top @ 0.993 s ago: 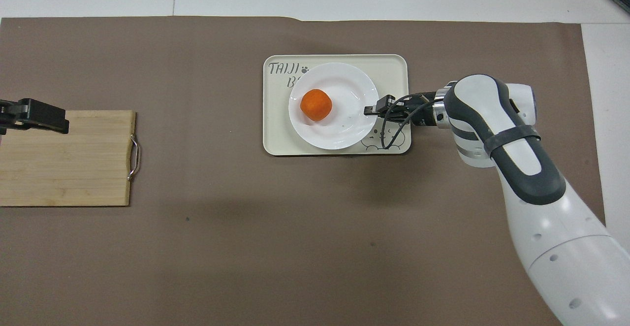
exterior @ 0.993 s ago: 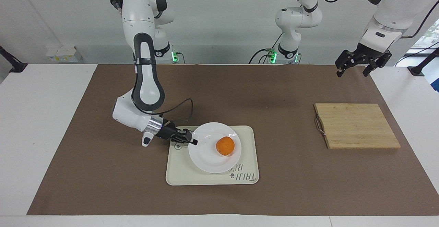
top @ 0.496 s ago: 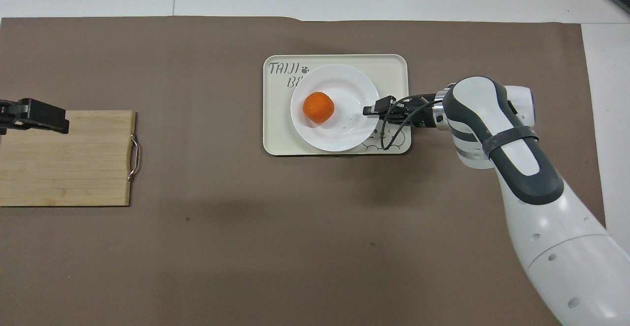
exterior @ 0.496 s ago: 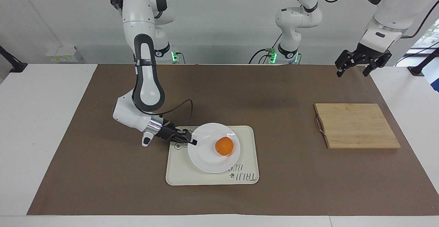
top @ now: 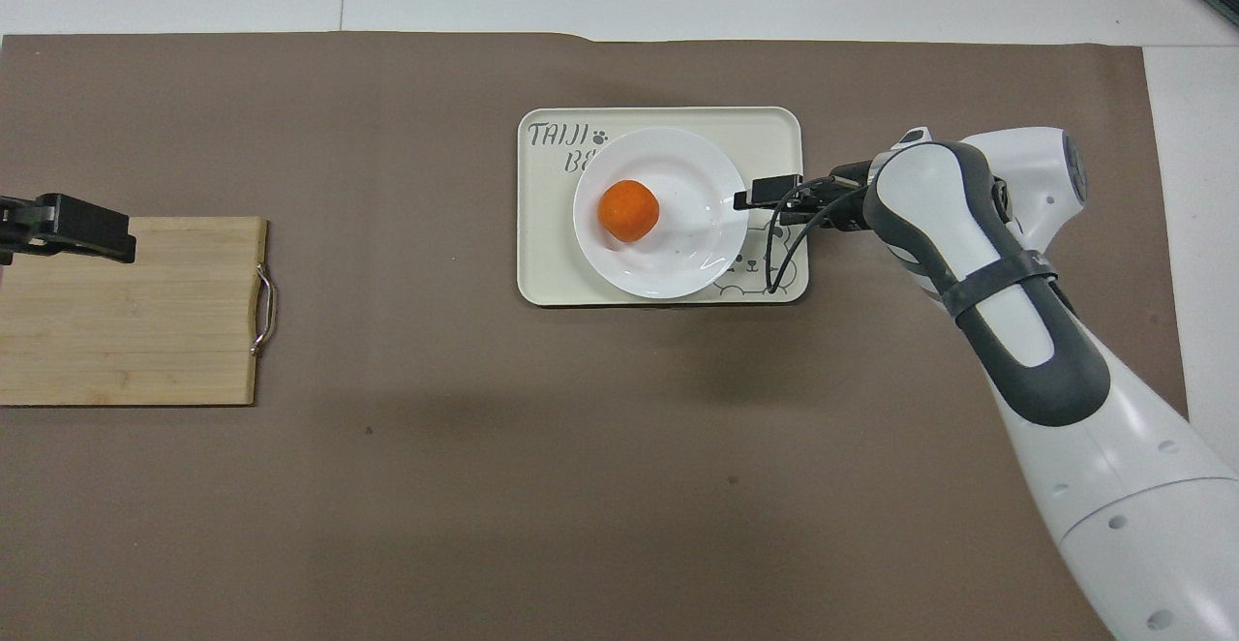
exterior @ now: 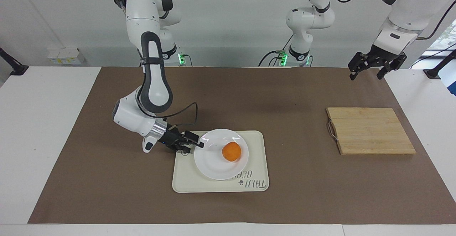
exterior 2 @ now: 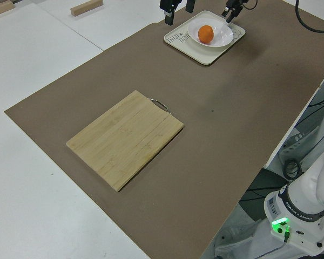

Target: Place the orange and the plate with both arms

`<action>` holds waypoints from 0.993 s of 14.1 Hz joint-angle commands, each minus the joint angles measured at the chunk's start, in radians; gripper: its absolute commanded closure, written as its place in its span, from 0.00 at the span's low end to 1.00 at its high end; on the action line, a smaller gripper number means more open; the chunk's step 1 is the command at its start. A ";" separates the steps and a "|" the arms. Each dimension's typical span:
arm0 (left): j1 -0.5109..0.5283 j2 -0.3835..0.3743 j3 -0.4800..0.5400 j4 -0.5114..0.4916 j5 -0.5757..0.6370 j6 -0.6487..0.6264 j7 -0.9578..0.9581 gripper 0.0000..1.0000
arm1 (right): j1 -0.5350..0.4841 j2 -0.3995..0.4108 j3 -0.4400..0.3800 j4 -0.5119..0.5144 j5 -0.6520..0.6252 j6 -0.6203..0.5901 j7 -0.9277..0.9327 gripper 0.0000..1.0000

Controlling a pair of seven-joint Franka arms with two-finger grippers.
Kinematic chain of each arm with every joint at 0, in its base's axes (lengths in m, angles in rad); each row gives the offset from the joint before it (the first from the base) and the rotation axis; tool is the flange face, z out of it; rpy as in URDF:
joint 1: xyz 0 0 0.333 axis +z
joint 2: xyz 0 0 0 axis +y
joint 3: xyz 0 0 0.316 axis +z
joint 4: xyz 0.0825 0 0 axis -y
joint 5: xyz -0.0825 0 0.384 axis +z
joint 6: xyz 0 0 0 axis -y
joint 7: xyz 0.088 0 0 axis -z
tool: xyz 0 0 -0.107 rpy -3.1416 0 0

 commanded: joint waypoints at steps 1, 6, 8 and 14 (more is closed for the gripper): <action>-0.007 -0.009 0.007 -0.002 0.007 -0.014 -0.012 0.00 | -0.002 -0.049 -0.005 0.008 -0.196 0.011 0.103 0.00; -0.007 -0.007 0.007 -0.002 0.007 -0.014 -0.012 0.00 | -0.036 -0.192 -0.026 0.001 -0.560 -0.093 0.128 0.00; -0.007 -0.009 0.007 -0.002 0.007 -0.014 -0.012 0.00 | -0.064 -0.235 -0.042 0.001 -0.568 -0.185 0.134 0.00; -0.007 -0.009 0.007 -0.002 0.007 -0.014 -0.012 0.00 | -0.136 -0.334 -0.046 -0.001 -0.718 -0.357 0.268 0.00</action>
